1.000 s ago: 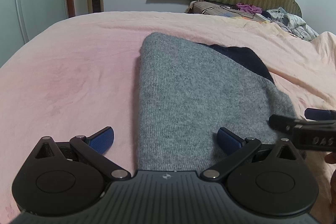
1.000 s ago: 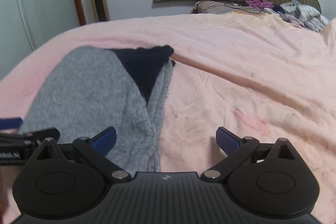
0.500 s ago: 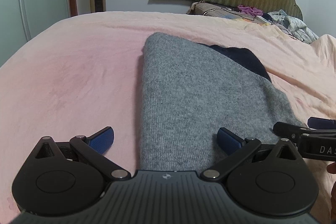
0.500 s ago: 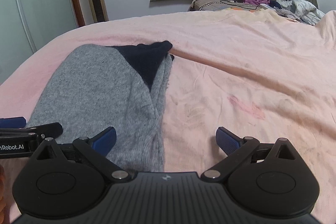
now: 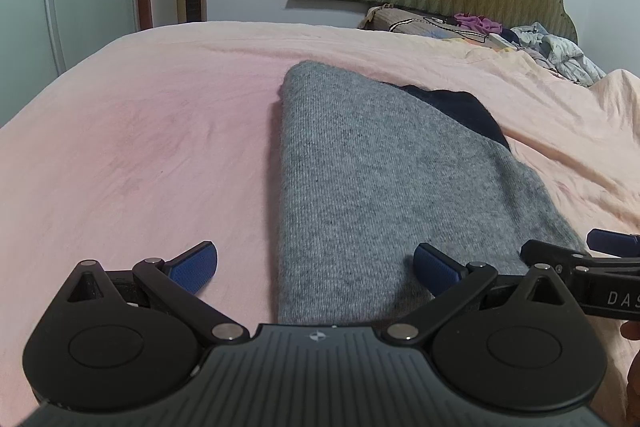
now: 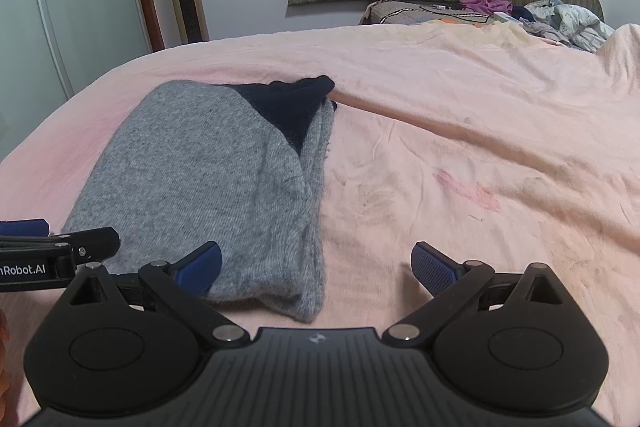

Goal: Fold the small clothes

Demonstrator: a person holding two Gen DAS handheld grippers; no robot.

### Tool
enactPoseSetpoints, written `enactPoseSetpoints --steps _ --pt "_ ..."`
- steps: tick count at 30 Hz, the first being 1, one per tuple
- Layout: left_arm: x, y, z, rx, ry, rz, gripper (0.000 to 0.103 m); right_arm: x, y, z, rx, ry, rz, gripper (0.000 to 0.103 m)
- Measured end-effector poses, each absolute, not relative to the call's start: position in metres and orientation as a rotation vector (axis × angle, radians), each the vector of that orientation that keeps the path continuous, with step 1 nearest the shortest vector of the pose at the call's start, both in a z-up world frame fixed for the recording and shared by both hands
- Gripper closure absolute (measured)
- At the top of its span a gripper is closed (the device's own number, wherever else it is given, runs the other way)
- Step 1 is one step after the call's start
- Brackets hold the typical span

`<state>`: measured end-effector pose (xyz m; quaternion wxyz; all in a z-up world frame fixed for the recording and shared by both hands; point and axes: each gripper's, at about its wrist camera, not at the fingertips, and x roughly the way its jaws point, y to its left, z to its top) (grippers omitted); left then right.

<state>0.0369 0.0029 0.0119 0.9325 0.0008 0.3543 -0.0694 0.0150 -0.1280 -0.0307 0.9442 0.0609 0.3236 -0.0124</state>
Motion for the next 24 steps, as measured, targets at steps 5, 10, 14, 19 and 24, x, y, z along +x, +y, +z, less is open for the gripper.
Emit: enactPoseSetpoints --steps 5,10,14,19,24 --pt "0.029 0.007 0.014 0.0 0.72 -0.147 0.0 0.006 -0.124 -0.032 0.113 0.663 -0.031 0.001" --pt "0.022 0.013 0.014 -0.013 0.723 -0.142 0.0 0.002 -0.117 -0.034 0.096 0.671 -0.028 0.001" --pt "0.014 0.021 0.011 -0.016 0.719 -0.131 0.0 -0.001 -0.109 -0.039 0.057 0.683 -0.03 0.001" --pt "0.008 0.028 0.006 -0.012 0.723 -0.111 0.0 -0.006 -0.098 -0.048 -0.021 0.677 -0.046 0.001" --pt "0.001 0.03 -0.004 0.013 0.728 -0.098 0.0 -0.009 -0.1 -0.05 -0.011 0.664 -0.05 0.001"
